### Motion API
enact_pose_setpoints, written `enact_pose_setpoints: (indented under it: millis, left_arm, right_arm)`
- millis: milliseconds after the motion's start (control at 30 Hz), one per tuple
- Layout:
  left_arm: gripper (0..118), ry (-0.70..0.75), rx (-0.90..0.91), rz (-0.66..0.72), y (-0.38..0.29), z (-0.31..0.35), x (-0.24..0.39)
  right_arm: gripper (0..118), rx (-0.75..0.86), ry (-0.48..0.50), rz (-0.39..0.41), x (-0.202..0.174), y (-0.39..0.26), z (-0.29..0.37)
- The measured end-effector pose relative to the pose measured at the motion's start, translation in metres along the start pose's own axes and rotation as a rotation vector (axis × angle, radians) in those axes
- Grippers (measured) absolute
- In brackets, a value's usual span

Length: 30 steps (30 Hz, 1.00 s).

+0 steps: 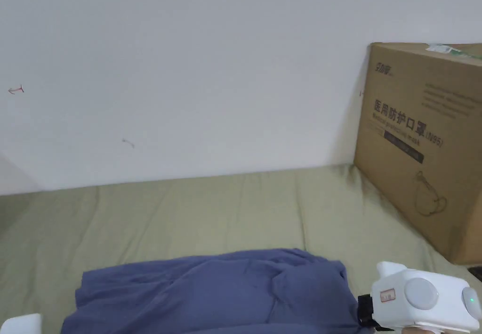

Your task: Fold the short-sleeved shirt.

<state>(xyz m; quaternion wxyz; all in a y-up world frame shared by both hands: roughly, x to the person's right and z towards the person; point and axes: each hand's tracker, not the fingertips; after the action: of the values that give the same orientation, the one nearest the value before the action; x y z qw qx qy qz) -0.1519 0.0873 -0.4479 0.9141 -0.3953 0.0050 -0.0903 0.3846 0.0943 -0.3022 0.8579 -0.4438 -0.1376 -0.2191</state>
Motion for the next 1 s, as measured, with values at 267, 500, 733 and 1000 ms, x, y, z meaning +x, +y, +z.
enact_pose_setpoints:
  millis: [267, 500, 733, 1000]
  left_arm:
    - [6, 0.010, 0.040, -0.081, -0.123, 0.134, -0.049]
    - [6, -0.008, 0.023, -0.064, -0.210, 0.203, -0.079]
    - [39, -0.052, -0.014, 0.003, -0.266, 0.212, -0.093]
    - [83, -0.092, 0.028, 0.089, -0.266, 0.240, -0.110]
  right_arm:
    - [1, 0.028, 0.035, 0.013, 0.020, -0.167, 0.121]
    - [1, 0.033, 0.024, -0.031, 0.039, -0.269, 0.181]
    - [6, 0.036, 0.010, -0.003, 0.050, -0.323, 0.184]
    - [66, 0.137, -0.086, 0.129, 0.038, -0.315, 0.207]
